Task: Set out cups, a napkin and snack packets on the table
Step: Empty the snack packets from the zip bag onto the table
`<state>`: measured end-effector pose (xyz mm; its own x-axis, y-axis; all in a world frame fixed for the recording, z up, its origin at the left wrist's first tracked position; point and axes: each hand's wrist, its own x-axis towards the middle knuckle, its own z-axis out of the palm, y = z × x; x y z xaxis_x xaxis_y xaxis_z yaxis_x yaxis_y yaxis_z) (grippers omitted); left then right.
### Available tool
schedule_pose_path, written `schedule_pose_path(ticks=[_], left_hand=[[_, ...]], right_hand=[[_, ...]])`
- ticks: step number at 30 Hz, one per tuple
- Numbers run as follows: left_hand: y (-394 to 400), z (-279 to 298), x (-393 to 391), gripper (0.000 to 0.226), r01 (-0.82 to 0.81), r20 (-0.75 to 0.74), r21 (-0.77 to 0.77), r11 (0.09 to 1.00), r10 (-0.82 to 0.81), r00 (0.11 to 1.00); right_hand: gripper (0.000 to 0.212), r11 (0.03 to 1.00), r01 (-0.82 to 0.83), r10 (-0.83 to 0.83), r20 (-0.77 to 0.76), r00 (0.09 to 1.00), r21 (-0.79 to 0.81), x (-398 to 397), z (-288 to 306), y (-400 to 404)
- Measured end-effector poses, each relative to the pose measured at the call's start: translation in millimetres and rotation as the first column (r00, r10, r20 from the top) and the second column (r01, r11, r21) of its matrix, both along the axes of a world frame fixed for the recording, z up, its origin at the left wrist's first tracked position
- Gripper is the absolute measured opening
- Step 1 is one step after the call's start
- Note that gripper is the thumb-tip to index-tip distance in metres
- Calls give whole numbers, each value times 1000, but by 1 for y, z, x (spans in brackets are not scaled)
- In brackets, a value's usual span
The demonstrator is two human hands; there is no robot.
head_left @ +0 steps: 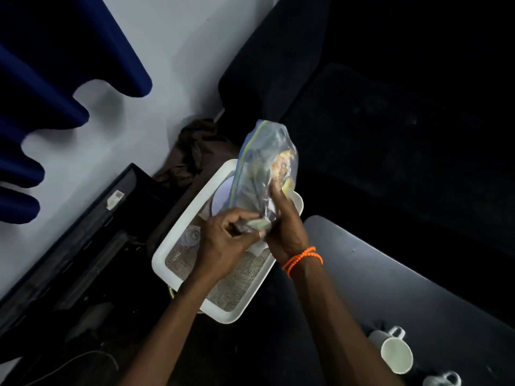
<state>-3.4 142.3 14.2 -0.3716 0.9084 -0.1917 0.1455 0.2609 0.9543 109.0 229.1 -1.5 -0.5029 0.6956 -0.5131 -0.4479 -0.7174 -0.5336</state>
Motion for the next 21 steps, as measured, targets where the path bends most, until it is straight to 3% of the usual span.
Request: schedule_pose_path(ticks=[2, 4, 5, 7, 9, 11, 13, 15, 16, 18, 21], left_hand=[[-4, 10, 3, 37, 224, 86, -7, 975, -222, 971], [-8, 15, 4, 29, 437, 198, -6, 899, -427, 882], [-8, 14, 6, 21, 397, 267, 17, 918, -387, 882], [0, 4, 8, 29, 92, 330, -9, 996, -84, 940], [12, -13, 14, 34, -109, 172, -87, 990, 122, 977], [23, -30, 29, 15, -40, 46, -182, 983, 50, 998], [29, -45, 52, 22, 100, 62, -286, 953, -86, 994], [31, -53, 74, 17, 147, 110, -288, 946, -120, 987], [32, -54, 82, 10, 154, 130, -275, 949, -122, 984], [32, -53, 89, 23, 184, 194, -270, 945, -134, 972], [25, -55, 97, 39, 285, 222, -265, 921, -230, 948]], right_hand=[[57, 999, 46, -48, -110, 993, -27, 25, 0, -9], [48, 996, 86, -92, -198, 976, -38, 52, -3, -22], [45, 992, 115, -124, -220, 968, -52, 65, -5, -30], [57, 976, 205, -215, -166, 962, -77, 88, -6, -44], [78, 953, 289, -297, -99, 950, -92, 106, -10, -58], [80, 941, 319, -330, -96, 939, -112, 121, -15, -71], [69, 946, 307, -315, -72, 946, -108, 134, -22, -83], [61, 948, 287, -296, -49, 954, -136, 144, -32, -93], [63, 944, 276, -283, -19, 959, -180, 147, -36, -96], [70, 946, 260, -238, 127, 963, -193, 150, -40, -99], [58, 991, 130, -125, 483, 866, 24, 160, -52, -104]])
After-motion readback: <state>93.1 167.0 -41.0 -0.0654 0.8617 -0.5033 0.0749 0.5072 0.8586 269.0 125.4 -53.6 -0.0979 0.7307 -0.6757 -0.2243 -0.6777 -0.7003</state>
